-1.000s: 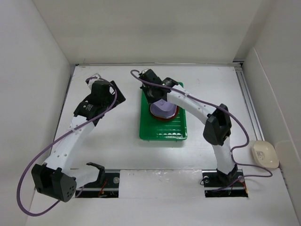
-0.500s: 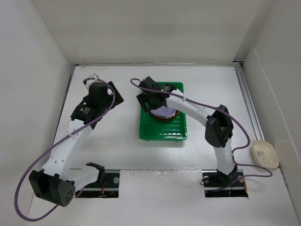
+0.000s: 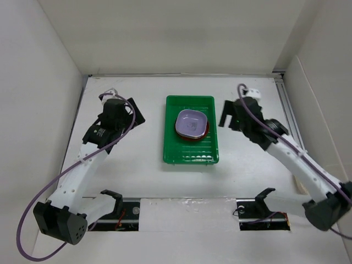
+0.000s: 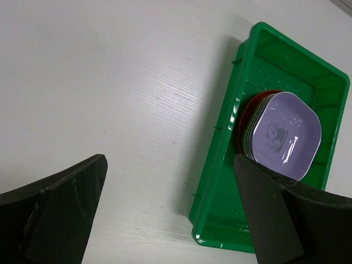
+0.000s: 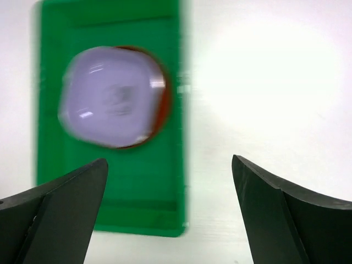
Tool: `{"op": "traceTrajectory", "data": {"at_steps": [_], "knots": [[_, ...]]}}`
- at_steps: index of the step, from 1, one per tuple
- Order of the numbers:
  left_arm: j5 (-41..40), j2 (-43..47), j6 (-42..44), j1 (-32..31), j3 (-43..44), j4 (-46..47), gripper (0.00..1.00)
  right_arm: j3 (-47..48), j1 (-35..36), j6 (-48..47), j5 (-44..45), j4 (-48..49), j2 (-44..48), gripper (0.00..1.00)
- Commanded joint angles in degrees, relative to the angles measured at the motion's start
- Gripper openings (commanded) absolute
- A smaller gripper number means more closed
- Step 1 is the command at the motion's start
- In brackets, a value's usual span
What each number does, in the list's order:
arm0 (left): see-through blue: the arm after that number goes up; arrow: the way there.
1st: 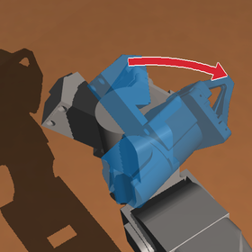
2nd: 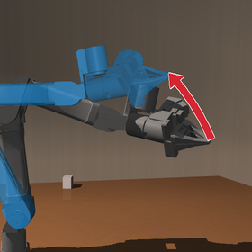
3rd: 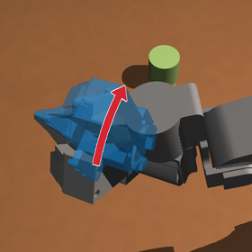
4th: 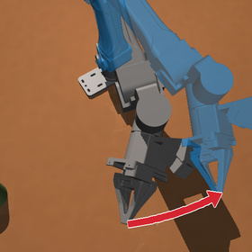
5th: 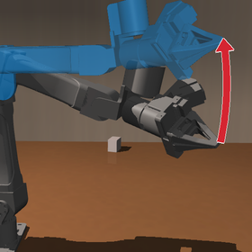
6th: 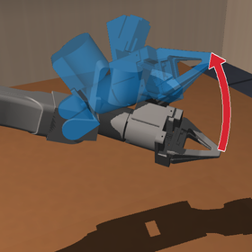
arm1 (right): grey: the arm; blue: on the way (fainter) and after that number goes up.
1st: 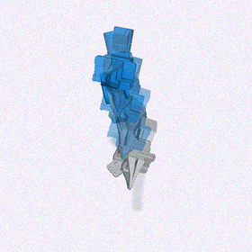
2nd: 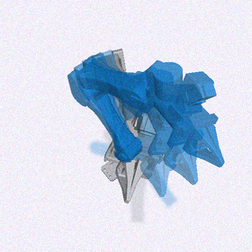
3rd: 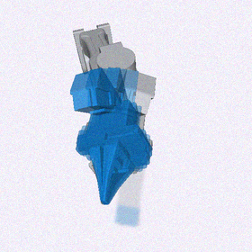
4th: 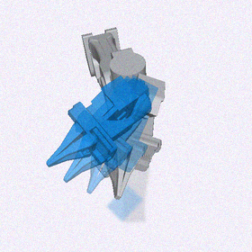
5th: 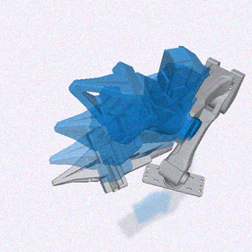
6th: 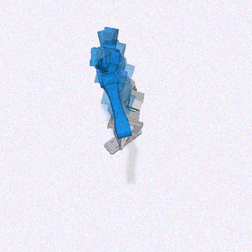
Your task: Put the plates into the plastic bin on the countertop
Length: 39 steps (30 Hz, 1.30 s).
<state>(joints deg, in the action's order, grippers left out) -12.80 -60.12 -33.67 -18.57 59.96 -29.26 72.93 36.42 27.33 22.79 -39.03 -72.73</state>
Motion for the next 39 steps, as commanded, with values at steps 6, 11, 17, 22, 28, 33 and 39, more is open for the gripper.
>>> {"op": "traceTrajectory", "data": {"at_steps": [6,11,17,22,28,33,39], "knots": [[7.6,1.23,3.35,0.37,-1.6,4.02,1.0,-19.04,-16.54,15.63,5.6,-9.3,24.46,1.0],[9.9,1.76,3.35,0.37,-2.74,4.56,1.0,-21.06,-20.32,29.51,8.15,-18.6,32.38,1.0],[12.61,2.29,3.88,0.37,-3.8,5.7,1.0,-22.39,-27.1,42.52,14.63,-25.91,35.73,1.0],[14.55,1.76,4.4,0.37,-3.8,6.22,1.0,-20.73,-38.33,44.12,16.41,-27.07,29.76,1.0],[15.08,1.76,5.55,0.37,-3.8,6.23,1.0,-19.66,-51.87,35.88,15.8,-23.56,18.77,1.0],[16.31,2.29,6.07,0.37,-4.33,6.75,1.0,-21.77,-57.87,24.72,10.96,-14.33,15.44,1.0],[17.98,1.76,6.69,0.37,-4.33,6.76,1.0,-21.25,-59.53,18.65,9.74,-10.47,9.89,1.0]]}}
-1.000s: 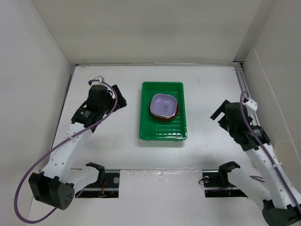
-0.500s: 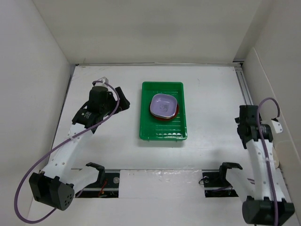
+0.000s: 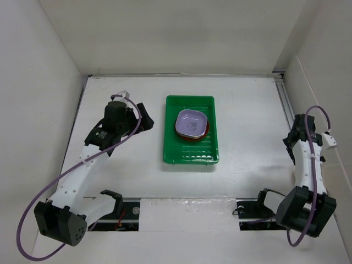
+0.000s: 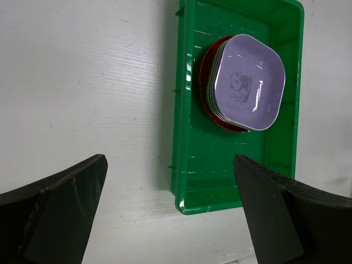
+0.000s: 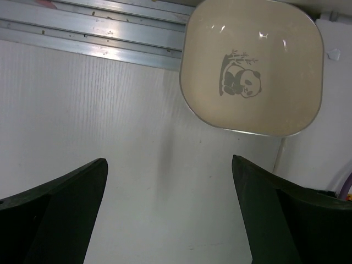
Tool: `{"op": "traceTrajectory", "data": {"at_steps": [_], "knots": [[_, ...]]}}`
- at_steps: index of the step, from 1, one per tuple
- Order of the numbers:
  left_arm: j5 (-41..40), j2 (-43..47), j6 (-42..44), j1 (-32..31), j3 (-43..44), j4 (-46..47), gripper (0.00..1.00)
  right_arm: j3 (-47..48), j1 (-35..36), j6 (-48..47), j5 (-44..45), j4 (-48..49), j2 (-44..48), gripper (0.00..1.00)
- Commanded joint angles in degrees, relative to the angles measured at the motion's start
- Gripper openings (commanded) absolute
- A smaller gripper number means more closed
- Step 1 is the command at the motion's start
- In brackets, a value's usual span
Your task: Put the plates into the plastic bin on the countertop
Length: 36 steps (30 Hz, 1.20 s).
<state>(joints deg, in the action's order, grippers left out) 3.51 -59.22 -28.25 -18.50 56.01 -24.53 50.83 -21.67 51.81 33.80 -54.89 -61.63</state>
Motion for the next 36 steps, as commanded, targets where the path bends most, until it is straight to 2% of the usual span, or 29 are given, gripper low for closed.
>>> {"op": "traceTrajectory", "data": {"at_steps": [1,4,8,10,21,29,32,36], "knots": [[1.68,0.86,1.27,0.31,-0.37,2.03,1.0,0.85,-1.97,-7.59,-1.28,6.19,-2.7,1.0],[1.68,0.86,1.27,0.31,-0.37,2.03,1.0,0.85,-1.97,-10.15,-2.6,8.75,-3.5,1.0],[0.45,1.39,1.27,0.31,-0.37,2.03,1.0,1.64,-5.3,-14.88,-4.79,9.28,-9.37,1.0],[-0.08,1.92,1.27,0.31,-0.37,1.51,1.0,1.64,-8.37,-17.61,-9.34,10.94,-11.57,1.0],[-3.51,4.29,1.27,0.31,0.68,0.98,1.0,3.58,-10.93,-22.62,-17.0,12.53,-22.74,1.0],[-4.04,4.81,1.27,0.31,0.68,0.45,1.0,5.42,-12.08,-23.86,-17.01,12.27,-27.22,1.0],[-4.04,4.82,1.27,0.31,1.21,0.45,1.0,6.12,-12.08,-25.01,-18.42,11.74,-29.07,0.95],[-4.04,4.82,1.27,0.31,1.21,0.45,1.0,6.12,-12.08,-25.61,-19.12,12.26,-29.6,0.84]]}}
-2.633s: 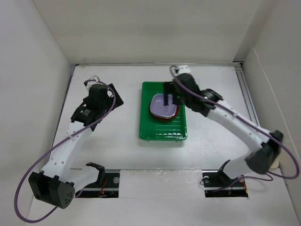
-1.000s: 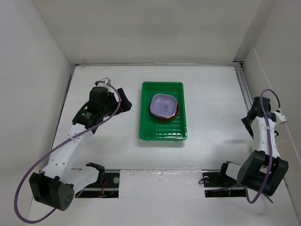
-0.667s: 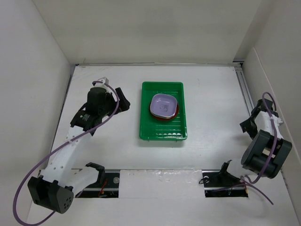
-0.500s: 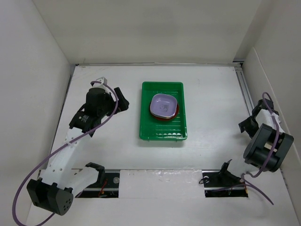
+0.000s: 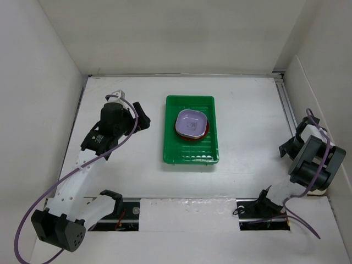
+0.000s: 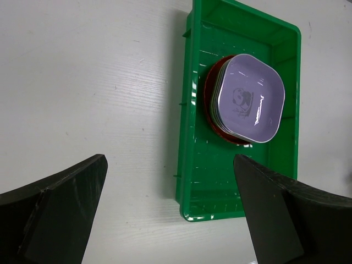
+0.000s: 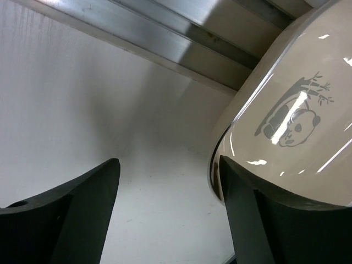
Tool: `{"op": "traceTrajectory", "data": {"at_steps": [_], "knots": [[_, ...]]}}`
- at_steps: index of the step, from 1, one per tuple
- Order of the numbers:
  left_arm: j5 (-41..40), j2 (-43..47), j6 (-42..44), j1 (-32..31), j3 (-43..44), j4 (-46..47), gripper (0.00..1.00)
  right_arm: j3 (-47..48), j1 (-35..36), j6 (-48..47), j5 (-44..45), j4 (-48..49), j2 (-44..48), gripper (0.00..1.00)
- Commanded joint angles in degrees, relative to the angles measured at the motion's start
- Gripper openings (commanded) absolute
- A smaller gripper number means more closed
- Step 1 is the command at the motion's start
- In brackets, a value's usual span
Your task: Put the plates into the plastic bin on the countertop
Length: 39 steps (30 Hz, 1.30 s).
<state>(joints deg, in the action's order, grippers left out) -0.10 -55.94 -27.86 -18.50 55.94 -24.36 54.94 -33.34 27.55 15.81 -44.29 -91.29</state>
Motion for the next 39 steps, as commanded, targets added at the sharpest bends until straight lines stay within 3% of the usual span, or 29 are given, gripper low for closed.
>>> {"op": "traceTrajectory", "data": {"at_steps": [1,4,7,11,15,16,20,23,24,27,30,34,39], "knots": [[-0.43,1.54,0.87,0.31,1.27,0.28,1.0,2.02,-0.41,-2.06,-1.83,1.67,0.06,0.77],[-0.43,2.07,0.87,0.31,1.27,0.28,1.0,2.02,-0.41,-3.55,-3.85,1.67,-0.74,0.62],[-0.43,2.59,0.87,0.31,1.27,0.28,1.0,2.54,1.52,-4.08,-4.48,2.19,-1.26,0.28],[-0.43,2.59,0.87,0.31,1.27,0.28,1.0,3.94,8.36,-3.56,-2.11,2.19,-1.26,0.0],[-3.23,2.59,0.87,0.31,1.27,-0.24,1.0,10.43,19.69,-2.33,0.52,0.45,0.05,0.0],[-4.02,2.59,0.27,0.31,1.27,-0.25,1.0,13.06,25.46,-2.33,2.27,-0.7,0.75,0.0],[-8.33,0.93,-1.59,0.31,2.41,-1.74,1.0,34.98,39.35,-1.62,6.85,-9.21,2.25,0.0],[-7.55,0.31,-2.38,4.08,1.63,-2.01,1.0,49.34,50.87,-2.41,12.55,-18.94,-3.79,0.0],[-7.55,-0.21,-2.99,4.78,1.63,-2.01,1.0,58.7,53.62,-3.02,12.57,-21.25,-6.34,0.0],[-9.21,-0.92,-4.22,5.93,2.15,-2.53,1.0,73.31,63.35,-5.14,11.96,-26.52,-16.27,0.0],[-11.59,-1.45,-5.62,7.95,2.15,-3.59,1.0,82.22,71.1,-7.5,11.96,-27.77,-25.41,0.0],[-10.27,-1.45,-5.63,12.96,1.45,-2.8,1.0,84.19,76.22,-9.7,10.47,-26.2,-34.03,0.0],[-9.22,-3.38,-5.1,12.96,1.45,-2.8,1.0,79.37,78.69,-12.78,12.66,-22.42,-37.47,0.0]]}}
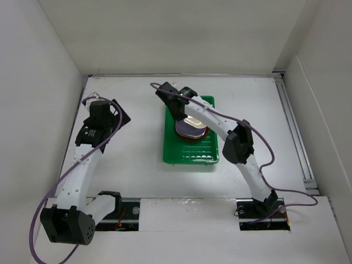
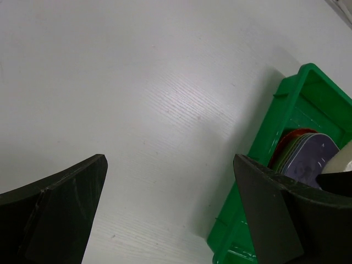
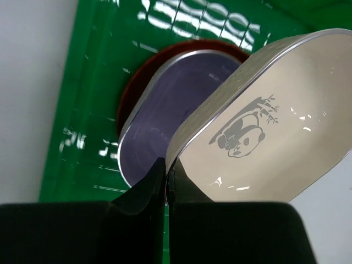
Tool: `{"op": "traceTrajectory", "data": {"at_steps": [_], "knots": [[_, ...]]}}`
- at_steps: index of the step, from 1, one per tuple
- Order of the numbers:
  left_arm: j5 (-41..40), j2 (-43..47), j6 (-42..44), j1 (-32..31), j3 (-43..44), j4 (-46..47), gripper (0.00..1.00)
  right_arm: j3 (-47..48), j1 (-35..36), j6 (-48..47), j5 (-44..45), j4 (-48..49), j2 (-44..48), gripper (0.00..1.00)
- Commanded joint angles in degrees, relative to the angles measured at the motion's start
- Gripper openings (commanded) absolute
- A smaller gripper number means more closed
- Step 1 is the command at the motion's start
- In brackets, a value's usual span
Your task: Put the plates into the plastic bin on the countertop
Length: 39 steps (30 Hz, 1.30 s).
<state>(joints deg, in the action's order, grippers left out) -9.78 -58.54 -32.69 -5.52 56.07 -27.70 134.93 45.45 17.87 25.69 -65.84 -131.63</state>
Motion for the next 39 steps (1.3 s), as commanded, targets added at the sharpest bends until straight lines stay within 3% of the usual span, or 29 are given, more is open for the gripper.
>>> {"op": "traceTrajectory", "data": {"at_steps": [1,9,10,12,17,18,21,23,25,29,34,39], "knots": [[0.46,-0.78,-0.27,-0.02,1.32,0.55,1.0,-1.51,-0.1,-3.8,2.78,-0.08,2.87,0.0],[0.99,-0.78,-0.27,-0.02,0.79,1.07,1.0,-6.88,1.04,-8.2,0.76,5.28,4.02,0.03],[0.99,-0.78,-0.27,-0.02,0.79,1.07,1.0,-6.88,1.04,-8.72,0.76,5.29,4.02,0.21],[0.99,-0.78,-0.27,-0.02,0.79,1.07,1.0,-7.4,1.56,-8.73,0.24,5.81,4.63,0.43],[0.46,-0.78,-0.27,-0.02,0.79,1.07,1.0,-6.09,4.38,-8.73,-1.7,7.84,10.32,0.8],[-0.14,-0.78,-0.27,-0.02,0.79,1.07,1.0,-5.56,4.38,-7.6,-1.7,7.84,11.48,0.99],[-2.6,-0.78,-0.27,-0.02,1.49,-0.06,1.0,-7.82,5.96,-3.21,2.51,7.04,20.22,0.99],[-3.22,-0.17,-0.27,-0.02,2.81,-0.07,1.0,-17.88,7.19,-3.71,2.52,12.98,27.45,0.99],[-4.53,0.97,-0.27,-0.02,4.12,-1.91,1.0,-22.06,7.19,-1.36,3.13,13.02,36.86,0.99],[-8.85,4.75,0.86,-0.02,7.99,-4.46,1.0,-32.87,10.88,5.41,13.3,13.02,51.89,0.99],[-10.52,10.28,1.39,-0.02,12.56,-7.36,1.0,-42.98,12.03,10.95,15.44,7.32,66.57,0.99],[-9.29,14.68,3.24,-0.02,12.57,-7.36,1.0,-47.3,12.03,11.49,16.06,3.27,80.73,0.99]]}}
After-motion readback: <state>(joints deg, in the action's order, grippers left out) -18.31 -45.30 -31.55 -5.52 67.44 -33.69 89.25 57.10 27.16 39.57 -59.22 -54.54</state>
